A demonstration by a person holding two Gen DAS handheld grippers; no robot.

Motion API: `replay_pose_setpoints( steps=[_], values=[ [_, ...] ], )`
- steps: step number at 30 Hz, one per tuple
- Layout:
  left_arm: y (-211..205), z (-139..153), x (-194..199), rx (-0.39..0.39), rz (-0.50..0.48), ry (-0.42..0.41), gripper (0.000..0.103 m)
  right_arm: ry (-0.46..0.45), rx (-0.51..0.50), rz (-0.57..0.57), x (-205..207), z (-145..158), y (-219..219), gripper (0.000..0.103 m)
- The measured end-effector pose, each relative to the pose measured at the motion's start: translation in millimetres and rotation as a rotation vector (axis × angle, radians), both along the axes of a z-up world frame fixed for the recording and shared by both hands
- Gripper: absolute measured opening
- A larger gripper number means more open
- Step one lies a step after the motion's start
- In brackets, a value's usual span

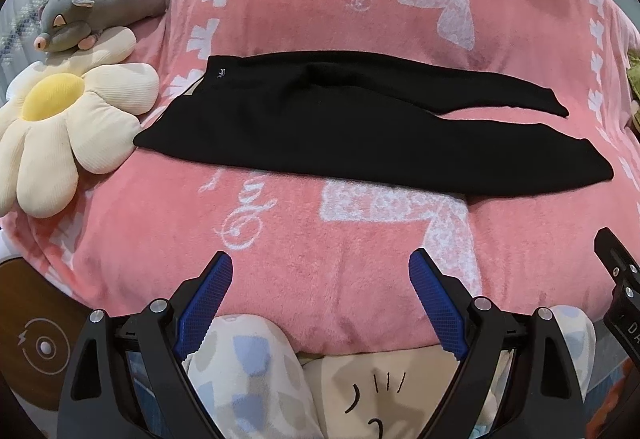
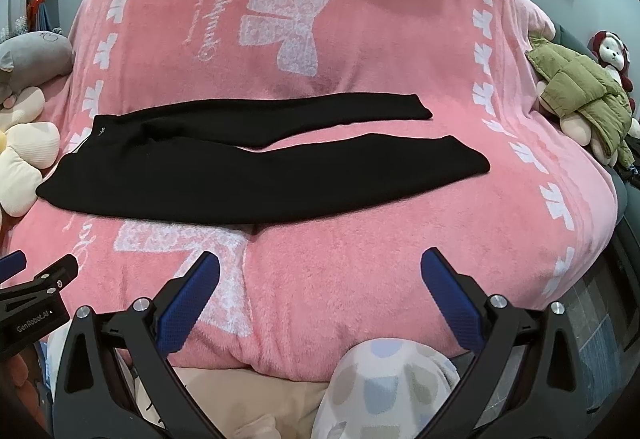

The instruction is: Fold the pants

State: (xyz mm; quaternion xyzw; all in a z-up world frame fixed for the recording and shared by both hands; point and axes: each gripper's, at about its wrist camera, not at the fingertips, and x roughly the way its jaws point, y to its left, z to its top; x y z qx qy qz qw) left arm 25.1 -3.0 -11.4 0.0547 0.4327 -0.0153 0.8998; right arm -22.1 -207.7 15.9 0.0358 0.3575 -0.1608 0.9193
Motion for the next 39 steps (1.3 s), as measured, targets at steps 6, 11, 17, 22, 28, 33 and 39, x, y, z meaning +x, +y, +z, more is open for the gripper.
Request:
replay_pose_setpoints(
  steps=[6,11,17,22,28,33,39],
  values=[
    [-3,-6,6,0.010,0.001,0.010,0.088,0.020,0.002,0.003,9,-4,-1,0.098],
    [-6,-8,13,0.011,-0.002,0.018,0.088,0.025,0.006,-0.002,16,-7,-4,0.098],
    [-10,-11,20,0.022,-0.009,0.023,0.088,0.036,0.009,-0.007,24,-11,-8,0.098],
    [-12,-13,28,0.024,-0.010,0.032,0.088,0.045,0.007,-0.012,30,-14,-10,0.098],
    [-14,-16,35,0.024,-0.008,0.041,0.088,0.055,0.008,-0.013,36,-18,-12,0.098],
    [-13,-19,38,0.023,-0.011,0.048,0.088,0.062,0.008,-0.014,38,-21,-13,0.098],
    [-16,-21,40,0.027,-0.013,0.053,0.088,0.062,0.015,-0.015,40,-22,-15,0.098]
  ],
)
